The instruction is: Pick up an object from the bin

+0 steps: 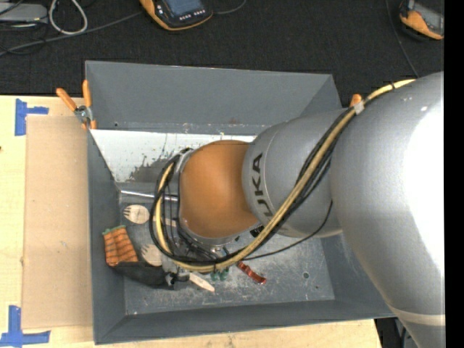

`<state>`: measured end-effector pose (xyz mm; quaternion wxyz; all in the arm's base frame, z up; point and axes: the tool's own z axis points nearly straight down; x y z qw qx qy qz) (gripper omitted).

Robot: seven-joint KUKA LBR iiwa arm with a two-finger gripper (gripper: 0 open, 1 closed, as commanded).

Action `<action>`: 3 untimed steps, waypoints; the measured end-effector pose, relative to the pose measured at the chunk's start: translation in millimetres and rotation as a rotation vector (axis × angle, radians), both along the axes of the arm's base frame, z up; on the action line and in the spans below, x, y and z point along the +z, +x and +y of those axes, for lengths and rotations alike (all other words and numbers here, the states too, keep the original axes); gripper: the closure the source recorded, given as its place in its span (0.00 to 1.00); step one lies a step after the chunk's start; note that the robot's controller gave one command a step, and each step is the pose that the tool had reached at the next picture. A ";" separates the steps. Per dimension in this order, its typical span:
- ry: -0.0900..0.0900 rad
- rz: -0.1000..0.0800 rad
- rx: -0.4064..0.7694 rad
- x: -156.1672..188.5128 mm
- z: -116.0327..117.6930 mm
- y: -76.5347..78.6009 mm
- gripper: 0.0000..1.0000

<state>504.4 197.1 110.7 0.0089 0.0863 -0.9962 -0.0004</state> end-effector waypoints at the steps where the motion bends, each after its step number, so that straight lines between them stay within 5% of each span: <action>1: 0.001 0.003 0.098 -12.6 10.0 0.6 1.00; 2: -0.005 0.002 -0.196 -21.7 15.9 14.0 1.00; 3: -0.003 0.002 -0.053 -1.5 15.5 8.1 1.00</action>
Offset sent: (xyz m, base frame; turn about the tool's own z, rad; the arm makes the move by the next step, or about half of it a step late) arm 0.0399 0.0263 -0.0407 -0.3334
